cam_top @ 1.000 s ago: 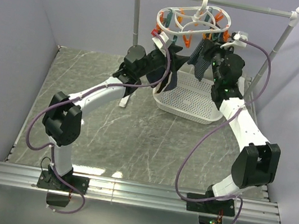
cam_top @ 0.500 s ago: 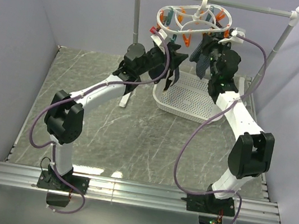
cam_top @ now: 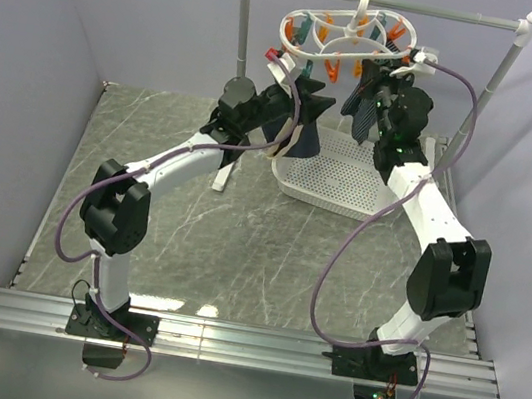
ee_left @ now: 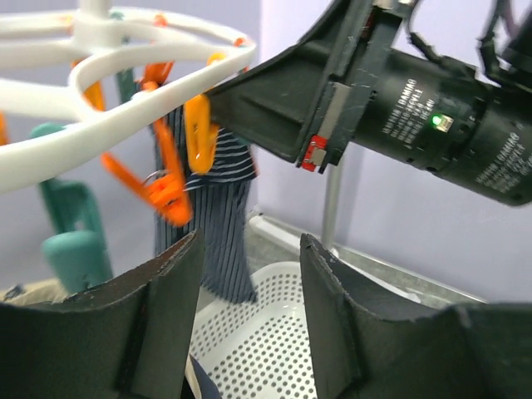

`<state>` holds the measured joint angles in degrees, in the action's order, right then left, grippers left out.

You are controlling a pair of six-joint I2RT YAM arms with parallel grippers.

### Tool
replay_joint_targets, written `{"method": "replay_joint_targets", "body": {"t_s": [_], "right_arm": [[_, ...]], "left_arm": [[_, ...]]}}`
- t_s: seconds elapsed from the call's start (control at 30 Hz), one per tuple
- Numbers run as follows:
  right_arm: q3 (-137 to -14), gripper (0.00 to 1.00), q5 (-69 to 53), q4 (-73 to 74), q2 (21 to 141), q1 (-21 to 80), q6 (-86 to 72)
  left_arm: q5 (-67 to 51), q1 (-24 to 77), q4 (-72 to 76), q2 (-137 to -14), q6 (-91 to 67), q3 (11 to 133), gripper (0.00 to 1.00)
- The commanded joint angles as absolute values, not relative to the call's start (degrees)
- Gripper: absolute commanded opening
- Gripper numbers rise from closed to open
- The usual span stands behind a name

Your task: Clip the underwear to the hanger

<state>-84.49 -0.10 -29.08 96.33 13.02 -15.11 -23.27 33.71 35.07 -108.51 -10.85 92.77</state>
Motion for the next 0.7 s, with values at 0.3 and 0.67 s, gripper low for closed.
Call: {"method": "replay_joint_targets", "body": {"t_s": [0.3, 0.67], "right_arm": [[-89.6, 0.00, -12.0, -13.8, 88.5, 11.7, -22.6], [-88.8, 0.00, -17.3, -9.8, 86.0, 11.3, -27.7]], "left_arm": [[-23.6, 36.7, 38.0, -104.2, -6.2, 90.8, 0.51], [-16.5, 37.8, 33.9, -107.3, -7.0, 96.3, 0.52]]}}
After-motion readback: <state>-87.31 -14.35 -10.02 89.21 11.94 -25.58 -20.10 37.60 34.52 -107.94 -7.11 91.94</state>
